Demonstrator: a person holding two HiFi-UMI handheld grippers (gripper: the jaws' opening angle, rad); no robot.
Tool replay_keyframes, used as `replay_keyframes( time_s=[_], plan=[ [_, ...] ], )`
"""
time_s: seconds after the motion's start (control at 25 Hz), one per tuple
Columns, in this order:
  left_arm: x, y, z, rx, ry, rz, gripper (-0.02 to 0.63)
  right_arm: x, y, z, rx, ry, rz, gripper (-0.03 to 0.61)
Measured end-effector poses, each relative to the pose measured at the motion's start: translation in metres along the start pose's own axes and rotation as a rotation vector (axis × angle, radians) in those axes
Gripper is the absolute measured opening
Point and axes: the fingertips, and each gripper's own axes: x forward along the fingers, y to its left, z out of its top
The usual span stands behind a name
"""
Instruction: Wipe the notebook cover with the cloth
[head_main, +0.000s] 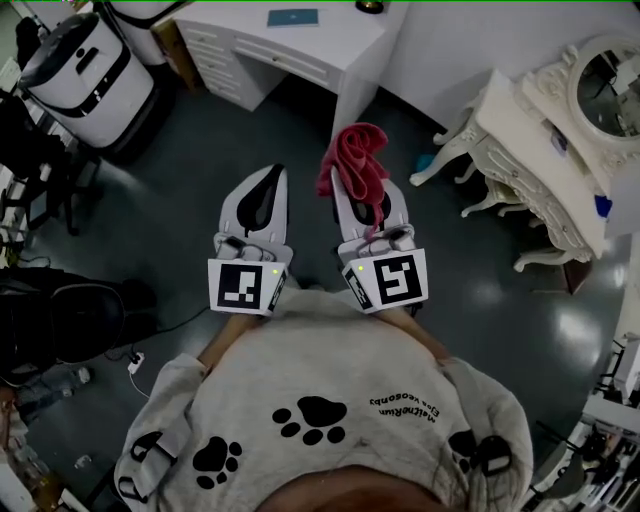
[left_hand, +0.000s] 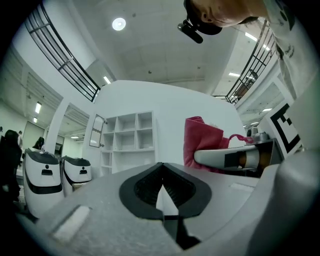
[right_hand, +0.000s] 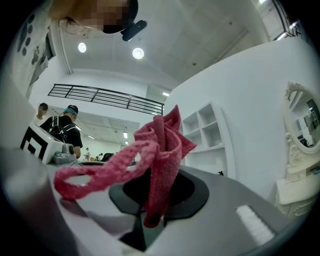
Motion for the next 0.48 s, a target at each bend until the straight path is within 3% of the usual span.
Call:
replay_keyframes(
  time_s=[0.48],
  plan=[
    [0.05, 0.047, -0.012, 0.002, -0.013, 0.017, -0.002, 0.052, -0.026, -0.026, -0.017, 0.023, -0.027, 0.059]
  ],
)
